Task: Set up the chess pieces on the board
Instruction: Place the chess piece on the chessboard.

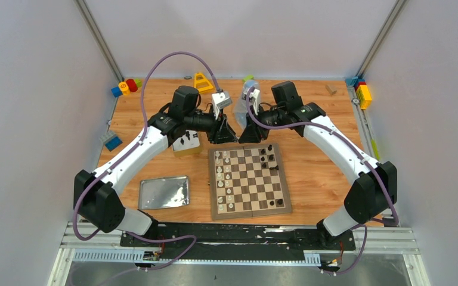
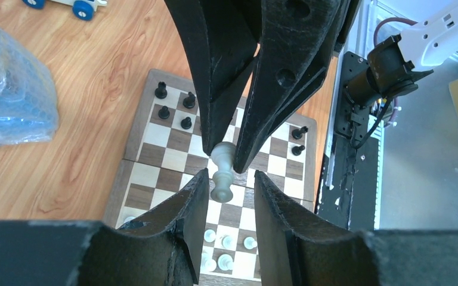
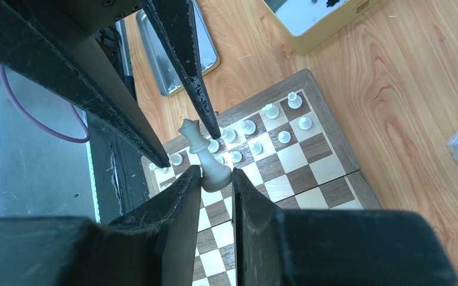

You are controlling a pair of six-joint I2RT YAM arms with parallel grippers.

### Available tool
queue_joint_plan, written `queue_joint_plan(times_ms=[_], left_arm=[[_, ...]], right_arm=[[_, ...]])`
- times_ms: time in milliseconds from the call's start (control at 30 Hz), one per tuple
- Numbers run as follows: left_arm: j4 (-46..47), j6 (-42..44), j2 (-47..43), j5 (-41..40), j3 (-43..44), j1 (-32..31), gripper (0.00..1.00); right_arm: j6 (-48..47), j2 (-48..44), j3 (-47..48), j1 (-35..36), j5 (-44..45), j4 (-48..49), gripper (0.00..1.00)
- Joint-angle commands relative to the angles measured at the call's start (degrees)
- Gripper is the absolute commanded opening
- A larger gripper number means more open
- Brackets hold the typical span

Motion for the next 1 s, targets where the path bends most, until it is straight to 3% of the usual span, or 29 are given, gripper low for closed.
queue_joint_plan(times_ms=[0, 567, 700, 833, 967], left_arm=[[0.02, 0.43, -0.25, 1.19, 2.3, -0.41, 0.41], [0.17, -0.03, 0.77, 1.41, 3.16, -0.42, 0.21], [-0.62, 1.37, 0.01, 0.56, 2.58, -0.42, 0.07], [-3.47, 5.12, -1.72, -2.3, 1.88, -0.41, 0.0], [-9.34, 10.8, -3.55, -5.69, 1.47, -0.43, 0.0]], right_arm=[[0.51, -0.5, 0.17, -0.44, -2.13, 2.46, 0.0], [0.94, 0.37, 0.09, -0.54, -3.12, 2.6, 0.02], [0.87, -0.06, -0.27, -0.62, -2.1, 2.6, 0.18], [0.24, -1.73, -1.28, -1.5, -0.96, 2.51, 0.5], [-2.29, -4.94, -3.79, -3.62, 0.13, 2.19, 0.57]])
